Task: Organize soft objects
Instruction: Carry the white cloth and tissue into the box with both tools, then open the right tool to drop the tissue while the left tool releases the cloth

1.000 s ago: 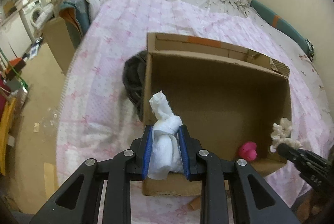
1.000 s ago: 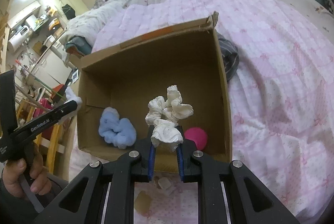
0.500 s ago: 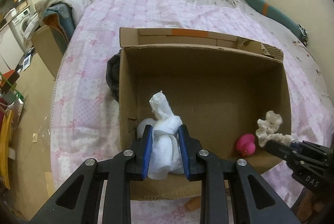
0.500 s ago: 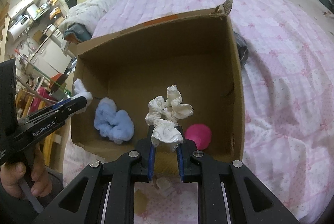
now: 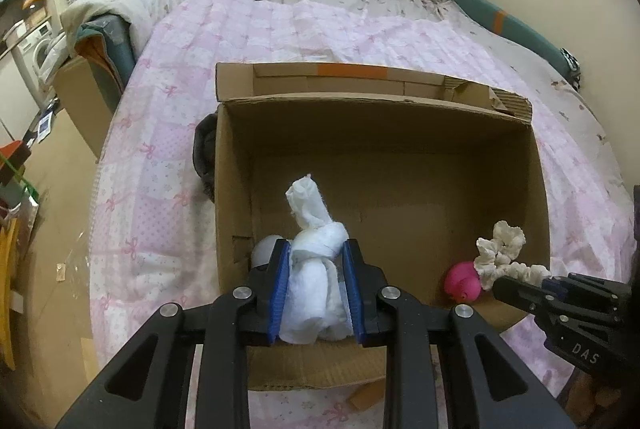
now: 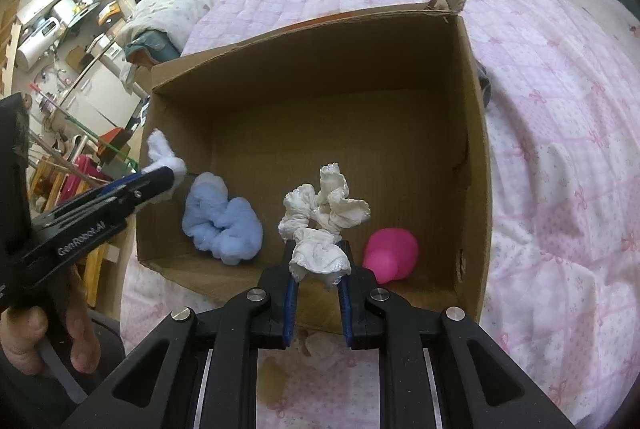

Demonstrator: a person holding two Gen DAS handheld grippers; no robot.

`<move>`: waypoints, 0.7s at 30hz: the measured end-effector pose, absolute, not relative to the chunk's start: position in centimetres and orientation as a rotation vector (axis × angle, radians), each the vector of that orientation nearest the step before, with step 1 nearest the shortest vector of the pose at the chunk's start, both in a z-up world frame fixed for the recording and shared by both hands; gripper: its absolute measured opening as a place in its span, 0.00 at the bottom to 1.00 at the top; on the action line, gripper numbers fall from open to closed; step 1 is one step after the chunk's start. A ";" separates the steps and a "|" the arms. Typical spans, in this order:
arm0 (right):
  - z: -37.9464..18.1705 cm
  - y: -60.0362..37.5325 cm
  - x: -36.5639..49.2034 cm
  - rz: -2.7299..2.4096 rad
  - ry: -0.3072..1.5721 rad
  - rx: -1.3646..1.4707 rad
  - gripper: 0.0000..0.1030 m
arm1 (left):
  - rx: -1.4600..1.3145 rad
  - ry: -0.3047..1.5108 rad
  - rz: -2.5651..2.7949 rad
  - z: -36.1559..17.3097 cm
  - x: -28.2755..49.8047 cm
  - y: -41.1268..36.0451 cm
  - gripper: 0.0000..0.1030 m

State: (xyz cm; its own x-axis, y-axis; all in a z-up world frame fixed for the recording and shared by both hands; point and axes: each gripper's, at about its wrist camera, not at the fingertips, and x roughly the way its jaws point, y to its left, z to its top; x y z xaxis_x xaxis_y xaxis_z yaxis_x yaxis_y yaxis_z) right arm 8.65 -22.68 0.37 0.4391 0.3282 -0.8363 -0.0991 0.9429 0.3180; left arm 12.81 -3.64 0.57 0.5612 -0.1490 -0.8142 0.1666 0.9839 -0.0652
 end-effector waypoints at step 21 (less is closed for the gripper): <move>0.1 -22.7 9.0 0.245 1.083 0.249 0.22 | -0.003 0.978 -0.153 0.6 13.0 -3.3 0.66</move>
